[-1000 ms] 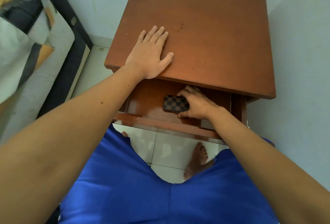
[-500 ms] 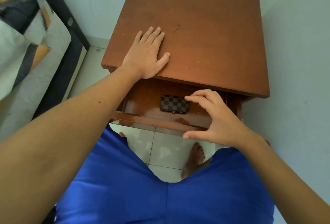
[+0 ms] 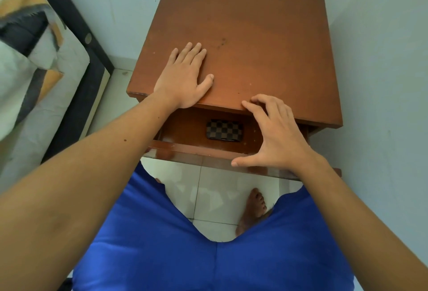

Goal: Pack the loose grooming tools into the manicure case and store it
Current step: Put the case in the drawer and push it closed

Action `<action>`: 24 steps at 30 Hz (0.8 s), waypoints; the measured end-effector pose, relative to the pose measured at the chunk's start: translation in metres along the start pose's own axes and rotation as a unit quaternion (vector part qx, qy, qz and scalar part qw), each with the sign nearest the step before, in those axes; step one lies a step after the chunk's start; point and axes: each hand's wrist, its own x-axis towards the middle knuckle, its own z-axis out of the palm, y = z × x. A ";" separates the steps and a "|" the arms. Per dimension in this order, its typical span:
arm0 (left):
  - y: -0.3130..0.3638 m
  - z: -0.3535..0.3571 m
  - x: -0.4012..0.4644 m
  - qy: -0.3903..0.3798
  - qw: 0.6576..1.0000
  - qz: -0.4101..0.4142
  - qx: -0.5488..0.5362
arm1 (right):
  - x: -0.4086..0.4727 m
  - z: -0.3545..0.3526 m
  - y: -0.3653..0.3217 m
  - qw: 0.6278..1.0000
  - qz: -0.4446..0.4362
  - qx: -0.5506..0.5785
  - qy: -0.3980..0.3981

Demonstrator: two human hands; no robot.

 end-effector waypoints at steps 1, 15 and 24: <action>0.000 0.000 0.000 -0.001 1.000 0.000 0.000 | 0.002 0.000 0.001 1.000 -0.001 -0.003 0.008; -0.004 0.003 0.002 -0.005 1.000 0.006 -0.011 | 0.026 0.019 0.018 0.986 -0.010 0.015 0.165; -0.006 0.007 0.004 -0.002 1.000 0.006 -0.018 | 0.036 0.031 0.014 0.972 0.003 -0.027 0.235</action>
